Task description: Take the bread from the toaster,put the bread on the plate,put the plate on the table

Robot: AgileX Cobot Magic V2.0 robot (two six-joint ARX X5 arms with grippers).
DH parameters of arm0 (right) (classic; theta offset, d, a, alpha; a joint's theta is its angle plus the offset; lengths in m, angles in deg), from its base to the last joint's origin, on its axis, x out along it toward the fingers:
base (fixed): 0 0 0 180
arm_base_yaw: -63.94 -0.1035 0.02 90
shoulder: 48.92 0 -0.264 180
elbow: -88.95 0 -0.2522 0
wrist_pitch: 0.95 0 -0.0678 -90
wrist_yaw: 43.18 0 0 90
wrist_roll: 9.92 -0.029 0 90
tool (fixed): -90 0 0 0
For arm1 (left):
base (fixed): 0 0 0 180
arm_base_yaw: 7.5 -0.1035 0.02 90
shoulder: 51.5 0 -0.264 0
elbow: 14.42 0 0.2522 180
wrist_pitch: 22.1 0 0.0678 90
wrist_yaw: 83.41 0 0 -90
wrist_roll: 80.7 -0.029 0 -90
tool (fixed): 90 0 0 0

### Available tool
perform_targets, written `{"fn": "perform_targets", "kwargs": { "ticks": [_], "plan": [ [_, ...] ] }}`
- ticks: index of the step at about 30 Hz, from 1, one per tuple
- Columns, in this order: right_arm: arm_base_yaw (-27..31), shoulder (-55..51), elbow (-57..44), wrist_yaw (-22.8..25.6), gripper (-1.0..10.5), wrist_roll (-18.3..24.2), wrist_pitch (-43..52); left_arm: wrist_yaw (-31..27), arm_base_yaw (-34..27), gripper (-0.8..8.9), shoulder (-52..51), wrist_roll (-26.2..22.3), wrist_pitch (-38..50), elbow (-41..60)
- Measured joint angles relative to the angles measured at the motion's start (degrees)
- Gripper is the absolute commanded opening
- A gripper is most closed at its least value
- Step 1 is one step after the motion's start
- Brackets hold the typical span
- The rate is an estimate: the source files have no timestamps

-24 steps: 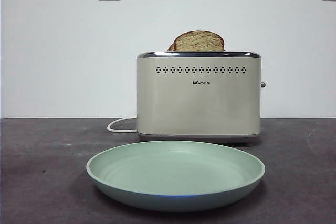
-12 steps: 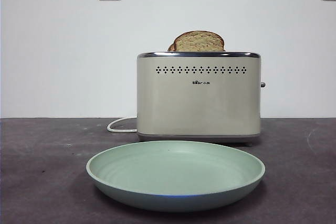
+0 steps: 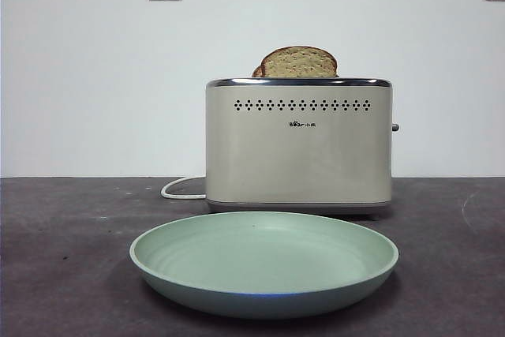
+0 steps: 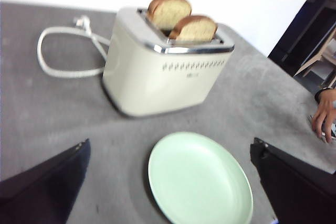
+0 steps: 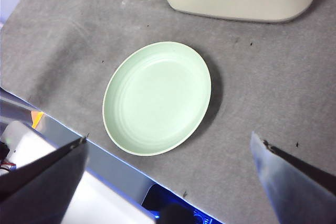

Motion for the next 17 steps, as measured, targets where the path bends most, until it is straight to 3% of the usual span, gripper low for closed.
{"fn": "perform_targets", "kwargs": {
  "ticks": [10,17],
  "plan": [
    [0.0,0.2,0.0,0.0,6.0,-0.1,0.1,1.9,6.6,6.30,15.3,0.0,23.5,-0.5],
    [0.0,0.2,0.0,0.0,6.0,-0.1,0.2,-1.0,13.1,6.29,31.2,0.0,35.5,-4.0]
  ]
}}
